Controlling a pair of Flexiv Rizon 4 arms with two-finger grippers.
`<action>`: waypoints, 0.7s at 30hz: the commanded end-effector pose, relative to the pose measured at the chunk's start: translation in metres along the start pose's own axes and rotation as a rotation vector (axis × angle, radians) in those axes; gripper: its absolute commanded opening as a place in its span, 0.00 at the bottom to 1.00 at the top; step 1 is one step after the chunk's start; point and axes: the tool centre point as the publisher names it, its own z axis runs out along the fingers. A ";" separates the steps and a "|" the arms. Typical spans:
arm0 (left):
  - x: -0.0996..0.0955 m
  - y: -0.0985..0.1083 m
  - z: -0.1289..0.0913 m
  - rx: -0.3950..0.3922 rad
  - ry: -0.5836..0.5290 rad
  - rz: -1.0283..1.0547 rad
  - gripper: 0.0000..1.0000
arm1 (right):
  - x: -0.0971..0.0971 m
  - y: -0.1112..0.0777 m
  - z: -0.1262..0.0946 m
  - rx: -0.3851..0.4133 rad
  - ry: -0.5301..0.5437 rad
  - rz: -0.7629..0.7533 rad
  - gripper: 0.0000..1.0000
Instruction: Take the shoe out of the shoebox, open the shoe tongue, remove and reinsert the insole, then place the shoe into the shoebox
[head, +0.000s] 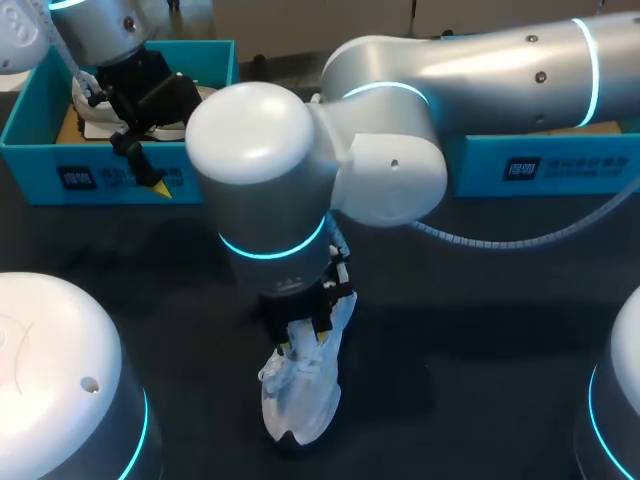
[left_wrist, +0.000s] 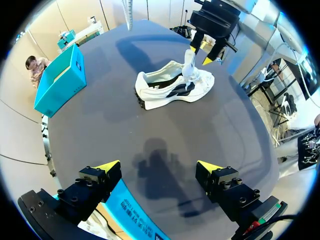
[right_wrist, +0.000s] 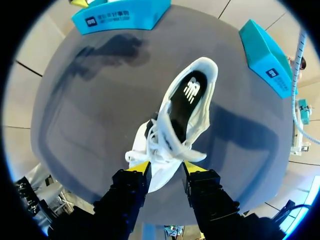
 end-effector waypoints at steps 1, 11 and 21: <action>0.001 0.000 0.000 -0.002 0.000 0.000 1.00 | -0.002 0.001 0.004 -0.017 0.011 0.817 0.38; 0.001 0.000 0.000 -0.002 0.000 0.000 1.00 | -0.013 0.026 0.026 -0.022 0.085 0.741 0.38; 0.001 0.000 0.000 -0.002 0.000 0.000 1.00 | -0.032 0.031 0.037 0.000 0.107 0.730 0.37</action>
